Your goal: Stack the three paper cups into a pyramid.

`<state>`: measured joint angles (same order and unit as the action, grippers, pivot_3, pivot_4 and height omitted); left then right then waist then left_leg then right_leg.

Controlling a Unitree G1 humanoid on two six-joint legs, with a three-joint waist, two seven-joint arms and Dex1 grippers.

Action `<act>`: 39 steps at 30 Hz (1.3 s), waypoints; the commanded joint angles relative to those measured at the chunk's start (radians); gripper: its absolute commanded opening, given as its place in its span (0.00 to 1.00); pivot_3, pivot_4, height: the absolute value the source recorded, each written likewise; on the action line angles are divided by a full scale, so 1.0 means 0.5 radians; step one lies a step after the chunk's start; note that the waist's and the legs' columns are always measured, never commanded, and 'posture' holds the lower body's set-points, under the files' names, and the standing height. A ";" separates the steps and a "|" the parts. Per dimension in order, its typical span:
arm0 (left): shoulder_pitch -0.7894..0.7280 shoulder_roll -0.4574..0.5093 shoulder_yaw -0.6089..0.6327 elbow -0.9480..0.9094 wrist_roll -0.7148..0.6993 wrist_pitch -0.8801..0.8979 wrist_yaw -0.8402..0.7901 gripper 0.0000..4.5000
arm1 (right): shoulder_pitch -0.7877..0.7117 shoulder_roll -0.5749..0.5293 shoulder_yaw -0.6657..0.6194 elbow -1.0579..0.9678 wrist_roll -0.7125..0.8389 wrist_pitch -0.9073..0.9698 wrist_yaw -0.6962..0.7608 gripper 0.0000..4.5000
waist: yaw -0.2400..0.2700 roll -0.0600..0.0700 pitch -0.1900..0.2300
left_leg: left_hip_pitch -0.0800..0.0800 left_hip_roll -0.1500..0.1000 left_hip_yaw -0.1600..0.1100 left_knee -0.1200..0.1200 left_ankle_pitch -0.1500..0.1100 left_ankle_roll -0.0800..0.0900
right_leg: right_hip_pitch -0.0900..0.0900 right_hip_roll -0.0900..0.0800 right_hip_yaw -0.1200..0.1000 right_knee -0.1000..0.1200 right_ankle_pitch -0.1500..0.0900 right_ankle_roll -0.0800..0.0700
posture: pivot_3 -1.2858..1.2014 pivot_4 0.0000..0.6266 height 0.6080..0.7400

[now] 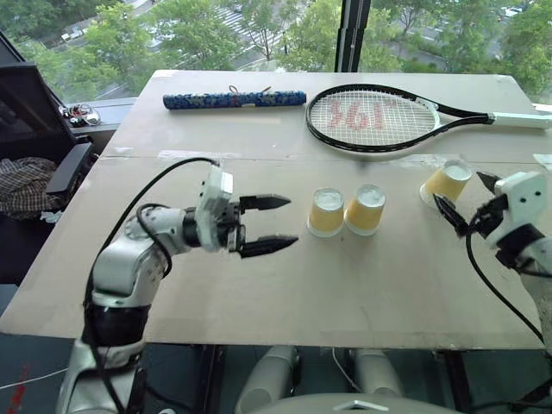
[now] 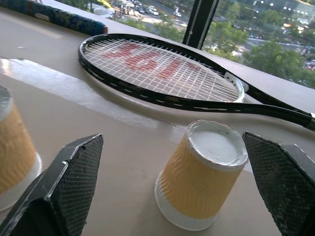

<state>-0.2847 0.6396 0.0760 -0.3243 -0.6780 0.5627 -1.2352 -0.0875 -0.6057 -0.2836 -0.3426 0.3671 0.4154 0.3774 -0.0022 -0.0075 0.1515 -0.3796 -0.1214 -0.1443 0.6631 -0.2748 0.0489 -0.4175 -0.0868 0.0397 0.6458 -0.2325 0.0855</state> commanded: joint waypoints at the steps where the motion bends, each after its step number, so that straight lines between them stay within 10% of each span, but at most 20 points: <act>1: 0.133 0.054 0.078 -0.266 -0.145 0.061 0.070 0.98 | -0.150 0.036 0.022 0.095 -0.038 0.047 -0.062 1.00 | 0.009 0.001 0.000 | 0.000 0.000 0.000 0.000 0.000 0.000 | 0.000 0.000 0.000 0.000 0.000 0.000 | 0.52 0.24 1.00; 15: 0.576 0.035 0.181 -0.605 -0.175 -0.108 0.357 0.98 | -0.638 0.176 0.051 0.765 -0.095 0.199 -0.145 1.00 | -0.008 0.002 0.000 | 0.000 0.000 0.003 -0.005 0.000 0.000 | -0.001 0.001 0.002 -0.004 0.001 -0.001 | 0.52 0.24 1.00; 22: 0.578 -0.018 0.190 -0.648 -0.239 -0.165 0.492 1.00 | -0.648 0.153 0.041 0.817 -0.097 0.122 -0.069 0.50 | -0.014 0.003 0.000 | 0.000 0.001 0.004 -0.006 0.000 0.000 | -0.001 0.000 0.003 -0.004 0.001 -0.001 | 0.52 0.24 1.00; 39: 1.031 0.014 0.643 -0.475 -0.499 -0.358 0.291 1.00 | -0.814 -0.190 0.254 -0.099 0.542 0.583 0.663 0.49 | -0.016 0.011 0.002 | 0.000 0.004 0.005 -0.014 0.000 0.000 | -0.004 0.001 0.003 -0.009 0.000 -0.002 | 0.52 0.24 1.00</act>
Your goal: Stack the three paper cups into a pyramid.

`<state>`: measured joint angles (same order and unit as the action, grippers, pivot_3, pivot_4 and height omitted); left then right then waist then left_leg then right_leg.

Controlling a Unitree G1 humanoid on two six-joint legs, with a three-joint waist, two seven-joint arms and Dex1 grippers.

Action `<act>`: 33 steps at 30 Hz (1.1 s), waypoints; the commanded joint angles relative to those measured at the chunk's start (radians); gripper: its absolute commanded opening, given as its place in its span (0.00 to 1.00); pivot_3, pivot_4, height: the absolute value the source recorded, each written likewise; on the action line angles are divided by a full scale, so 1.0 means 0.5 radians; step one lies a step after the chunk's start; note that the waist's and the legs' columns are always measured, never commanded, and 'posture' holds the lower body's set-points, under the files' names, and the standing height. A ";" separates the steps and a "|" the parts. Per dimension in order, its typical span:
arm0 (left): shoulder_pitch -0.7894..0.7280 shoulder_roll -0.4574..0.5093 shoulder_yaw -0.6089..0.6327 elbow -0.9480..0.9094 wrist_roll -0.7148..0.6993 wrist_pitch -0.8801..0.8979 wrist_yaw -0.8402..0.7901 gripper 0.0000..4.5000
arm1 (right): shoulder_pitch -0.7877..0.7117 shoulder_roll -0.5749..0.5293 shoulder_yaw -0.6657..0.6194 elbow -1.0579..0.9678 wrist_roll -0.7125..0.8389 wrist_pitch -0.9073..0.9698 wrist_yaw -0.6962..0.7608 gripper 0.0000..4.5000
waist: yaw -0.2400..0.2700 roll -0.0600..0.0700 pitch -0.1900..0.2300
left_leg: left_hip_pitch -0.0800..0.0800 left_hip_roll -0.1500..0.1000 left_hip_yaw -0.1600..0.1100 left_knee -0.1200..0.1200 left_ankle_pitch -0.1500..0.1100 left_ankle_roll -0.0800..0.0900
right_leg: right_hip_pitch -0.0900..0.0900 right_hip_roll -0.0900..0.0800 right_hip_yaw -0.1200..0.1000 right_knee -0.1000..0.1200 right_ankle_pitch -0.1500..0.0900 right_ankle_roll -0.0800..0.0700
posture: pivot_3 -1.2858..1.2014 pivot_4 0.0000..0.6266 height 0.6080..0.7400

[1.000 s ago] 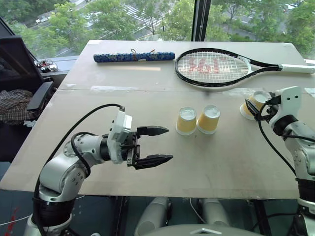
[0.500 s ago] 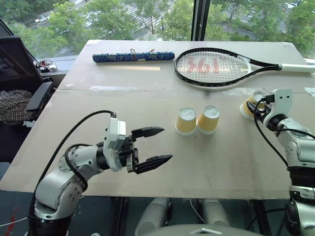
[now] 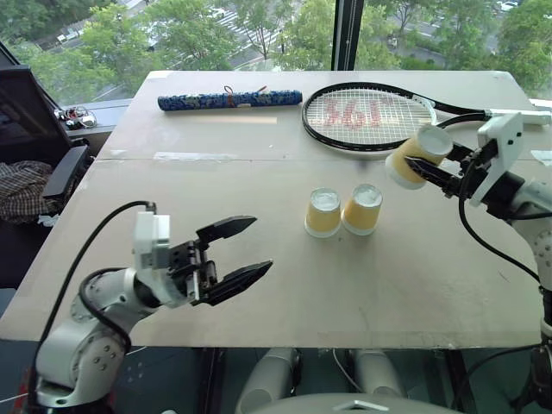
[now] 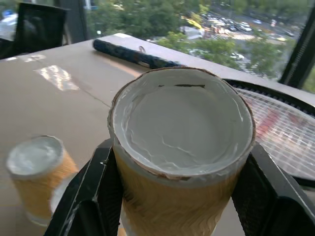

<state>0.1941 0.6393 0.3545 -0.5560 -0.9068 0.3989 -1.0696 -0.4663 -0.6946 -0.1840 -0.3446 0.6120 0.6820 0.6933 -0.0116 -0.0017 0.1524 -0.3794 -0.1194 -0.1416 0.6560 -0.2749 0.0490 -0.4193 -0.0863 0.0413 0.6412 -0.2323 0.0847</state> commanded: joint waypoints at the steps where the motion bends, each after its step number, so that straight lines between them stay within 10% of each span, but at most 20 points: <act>1: 0.108 0.014 0.098 -0.017 -0.043 -0.032 -0.044 1.00 | -0.081 -0.007 0.088 -0.106 0.052 0.058 0.039 0.49 | 0.005 -0.001 0.000 | 0.000 0.000 0.000 0.000 0.000 0.000 | 0.001 0.000 0.000 -0.001 0.000 0.000 | 0.52 0.24 1.00; 26: 0.296 -0.026 0.125 -0.020 0.029 -0.179 -0.071 1.00 | -0.272 0.074 0.531 -0.010 -0.211 0.089 0.118 0.49 | 0.016 -0.001 0.000 | -0.001 -0.001 0.000 -0.004 0.000 0.000 | -0.001 -0.001 -0.001 -0.003 0.000 0.000 | 0.52 0.24 1.00; 31: 0.313 -0.034 0.105 0.023 0.051 -0.232 -0.114 1.00 | -0.260 0.004 0.543 -0.012 -0.252 0.072 0.187 0.97 | 0.017 -0.001 0.000 | -0.001 -0.001 0.000 -0.005 0.000 0.000 | -0.001 -0.001 -0.001 -0.003 0.000 0.000 | 0.52 0.24 1.00; 33: 0.306 -0.035 0.093 0.033 0.056 -0.234 -0.104 1.00 | -0.250 -0.010 0.524 -0.024 -0.285 0.023 0.191 0.97 | 0.017 -0.001 0.000 | -0.001 -0.001 0.000 -0.005 0.000 0.000 | -0.001 -0.001 -0.001 -0.004 0.000 0.000 | 0.52 0.24 1.00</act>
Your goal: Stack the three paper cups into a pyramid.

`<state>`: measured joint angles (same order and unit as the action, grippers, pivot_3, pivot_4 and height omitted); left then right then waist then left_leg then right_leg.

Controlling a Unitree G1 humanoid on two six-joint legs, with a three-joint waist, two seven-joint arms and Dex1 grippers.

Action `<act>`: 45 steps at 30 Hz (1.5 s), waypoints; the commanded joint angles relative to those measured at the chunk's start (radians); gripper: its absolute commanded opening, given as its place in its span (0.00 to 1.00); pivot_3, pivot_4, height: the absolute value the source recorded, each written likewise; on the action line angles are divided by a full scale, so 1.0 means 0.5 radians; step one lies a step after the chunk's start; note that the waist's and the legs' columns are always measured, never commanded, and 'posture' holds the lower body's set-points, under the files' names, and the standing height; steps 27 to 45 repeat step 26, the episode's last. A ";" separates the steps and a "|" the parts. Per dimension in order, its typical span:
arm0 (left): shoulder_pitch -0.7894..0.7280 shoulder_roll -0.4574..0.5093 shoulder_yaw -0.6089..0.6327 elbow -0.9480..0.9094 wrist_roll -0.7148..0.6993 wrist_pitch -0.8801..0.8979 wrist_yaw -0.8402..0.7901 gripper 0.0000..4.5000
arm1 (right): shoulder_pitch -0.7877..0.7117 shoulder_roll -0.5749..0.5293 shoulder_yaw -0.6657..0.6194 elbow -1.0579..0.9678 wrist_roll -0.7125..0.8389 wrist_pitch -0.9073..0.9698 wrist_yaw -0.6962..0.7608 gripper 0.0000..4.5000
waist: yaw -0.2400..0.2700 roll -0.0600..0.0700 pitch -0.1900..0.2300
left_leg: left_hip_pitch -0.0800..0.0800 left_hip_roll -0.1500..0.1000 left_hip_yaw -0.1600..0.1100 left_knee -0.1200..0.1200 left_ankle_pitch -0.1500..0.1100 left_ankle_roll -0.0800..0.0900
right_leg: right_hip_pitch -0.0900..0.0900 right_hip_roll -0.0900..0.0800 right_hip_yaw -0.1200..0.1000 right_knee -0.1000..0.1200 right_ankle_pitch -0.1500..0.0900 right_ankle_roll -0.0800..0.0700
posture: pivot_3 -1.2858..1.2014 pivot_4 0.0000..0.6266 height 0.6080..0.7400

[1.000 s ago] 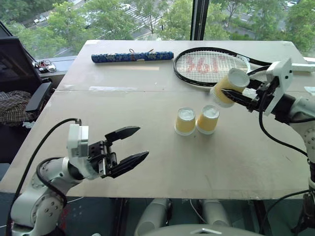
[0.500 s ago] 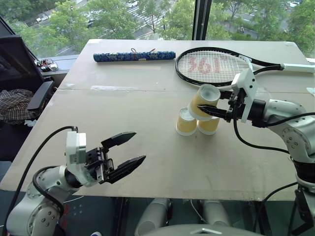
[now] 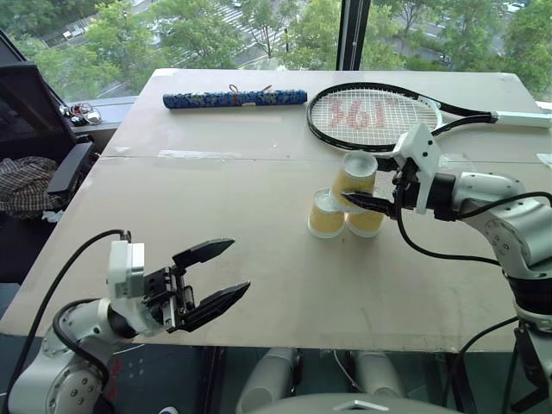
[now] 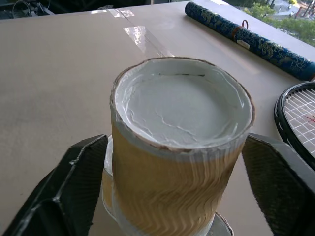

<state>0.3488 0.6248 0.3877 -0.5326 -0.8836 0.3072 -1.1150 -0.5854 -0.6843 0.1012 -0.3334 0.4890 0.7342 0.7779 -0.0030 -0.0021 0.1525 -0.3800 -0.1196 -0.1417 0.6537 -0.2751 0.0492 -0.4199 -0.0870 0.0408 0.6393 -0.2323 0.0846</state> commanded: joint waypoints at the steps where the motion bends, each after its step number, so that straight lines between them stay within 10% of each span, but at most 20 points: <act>1: -0.009 -0.007 0.020 -0.011 0.012 -0.049 -0.004 1.00 | -0.005 -0.040 -0.063 -0.058 -0.043 -0.101 0.029 0.97 | 0.000 0.000 0.000 | 0.000 0.000 0.000 0.000 0.000 0.000 | 0.000 0.000 0.000 0.000 0.000 0.000 | 0.52 0.24 1.00; 9: -0.041 -0.039 -0.057 -0.081 0.030 0.113 0.373 1.00 | 0.335 -0.146 -0.563 -0.256 0.273 -0.273 0.254 0.97 | 0.035 -0.001 0.000 | -0.001 0.000 -0.001 -0.002 0.000 0.000 | 0.000 0.000 -0.001 -0.004 0.000 0.000 | 0.52 0.24 1.00; 23: 0.236 0.020 0.161 0.160 0.211 0.109 0.427 1.00 | 2.010 -0.082 -1.269 -0.079 -0.007 -1.055 0.668 0.97 | 0.028 0.002 -0.003 | 0.006 0.001 0.003 -0.005 -0.002 0.002 | 0.008 0.001 0.003 -0.007 0.000 0.001 | 0.52 0.24 1.00; 45: 0.175 0.044 0.155 0.219 0.218 0.126 0.407 1.00 | 2.067 -0.050 -1.260 -0.048 -0.026 -1.130 0.643 0.97 | 0.029 0.002 -0.003 | 0.008 0.002 0.007 -0.003 -0.007 0.007 | 0.010 0.000 0.003 -0.006 0.001 0.000 | 0.52 0.24 1.00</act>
